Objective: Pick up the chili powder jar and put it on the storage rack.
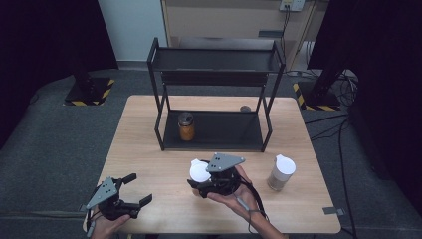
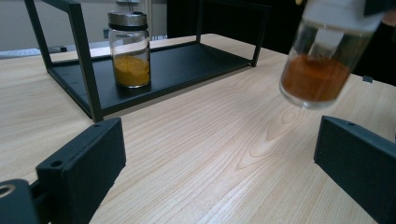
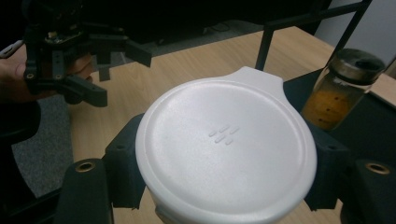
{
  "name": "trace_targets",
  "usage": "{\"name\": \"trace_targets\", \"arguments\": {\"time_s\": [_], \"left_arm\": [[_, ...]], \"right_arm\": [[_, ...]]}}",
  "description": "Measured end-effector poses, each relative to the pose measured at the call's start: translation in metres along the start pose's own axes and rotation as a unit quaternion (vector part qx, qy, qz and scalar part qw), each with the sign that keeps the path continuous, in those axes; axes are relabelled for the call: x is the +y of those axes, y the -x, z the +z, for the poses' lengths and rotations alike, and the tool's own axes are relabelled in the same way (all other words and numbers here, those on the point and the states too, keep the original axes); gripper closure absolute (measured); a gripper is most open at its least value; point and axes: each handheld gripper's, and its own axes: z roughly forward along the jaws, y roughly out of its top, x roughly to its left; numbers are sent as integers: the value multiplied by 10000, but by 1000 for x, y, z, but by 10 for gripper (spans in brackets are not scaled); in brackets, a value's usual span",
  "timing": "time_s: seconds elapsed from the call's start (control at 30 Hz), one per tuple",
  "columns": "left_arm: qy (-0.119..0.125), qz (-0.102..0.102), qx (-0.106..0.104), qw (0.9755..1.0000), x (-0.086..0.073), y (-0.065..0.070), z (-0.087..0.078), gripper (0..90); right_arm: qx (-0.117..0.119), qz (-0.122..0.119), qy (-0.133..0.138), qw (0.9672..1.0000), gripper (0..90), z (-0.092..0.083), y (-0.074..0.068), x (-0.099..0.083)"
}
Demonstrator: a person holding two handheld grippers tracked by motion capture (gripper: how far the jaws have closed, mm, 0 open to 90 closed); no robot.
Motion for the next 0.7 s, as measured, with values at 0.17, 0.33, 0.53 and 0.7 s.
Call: {"name": "trace_targets", "arguments": {"time_s": [0.17, 0.33, 0.53, 0.7], "left_arm": [[-8, 0, -10, 10000, 0, 0, 0, 12], [-15, 7, -15, 10000, 0, 0, 0, 12], [-36, 24, -9, 10000, 1, 0, 1, 12], [-42, 21, -13, 10000, 1, 0, 1, 12]], "right_arm": [[-124, -58, 18, 9999, 310, -4, 10, 12], [-231, -65, 26, 9997, 310, -5, 19, 21], [-364, -85, 21, 9993, 310, -3, 31, 30], [-463, -122, -3, 9989, 310, 2, 41, 37]]}}
